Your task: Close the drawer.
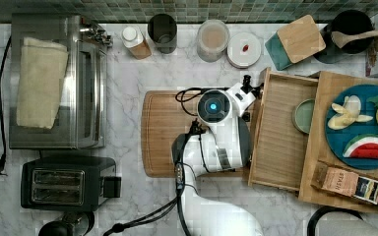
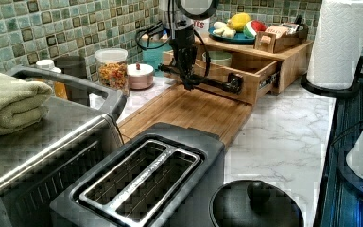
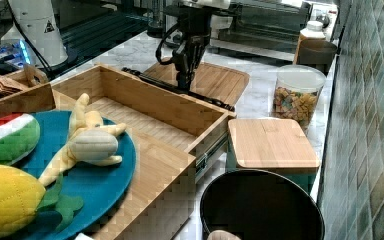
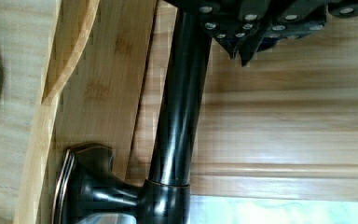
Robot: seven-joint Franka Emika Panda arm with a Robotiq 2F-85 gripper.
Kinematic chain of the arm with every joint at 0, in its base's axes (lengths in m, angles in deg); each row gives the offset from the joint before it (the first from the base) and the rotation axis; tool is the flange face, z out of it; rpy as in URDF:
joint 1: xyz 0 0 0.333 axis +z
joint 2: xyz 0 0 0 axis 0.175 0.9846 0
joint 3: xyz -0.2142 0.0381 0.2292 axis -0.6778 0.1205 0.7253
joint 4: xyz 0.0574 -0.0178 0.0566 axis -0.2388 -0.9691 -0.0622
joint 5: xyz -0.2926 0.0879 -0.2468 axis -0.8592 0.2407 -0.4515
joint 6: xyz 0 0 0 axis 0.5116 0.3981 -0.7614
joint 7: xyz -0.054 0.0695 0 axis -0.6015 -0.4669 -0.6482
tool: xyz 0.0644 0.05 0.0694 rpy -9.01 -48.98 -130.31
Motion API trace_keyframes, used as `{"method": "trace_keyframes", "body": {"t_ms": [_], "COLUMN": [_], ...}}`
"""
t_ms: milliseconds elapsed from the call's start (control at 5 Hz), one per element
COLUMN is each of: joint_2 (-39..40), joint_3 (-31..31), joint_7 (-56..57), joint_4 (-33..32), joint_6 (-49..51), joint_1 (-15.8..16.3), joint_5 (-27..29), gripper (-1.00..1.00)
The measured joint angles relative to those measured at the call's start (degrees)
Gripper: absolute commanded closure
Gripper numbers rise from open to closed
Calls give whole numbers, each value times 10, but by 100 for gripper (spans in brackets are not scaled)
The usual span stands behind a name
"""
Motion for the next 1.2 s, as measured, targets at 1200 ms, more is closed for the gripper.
{"method": "trace_keyframes", "body": {"t_ms": [1200], "joint_2": [55], "joint_3": [-39], "joint_7": [242], "joint_4": [86], "joint_6": [50], "joint_1": [-133], "joint_5": [81], "gripper": [100]}}
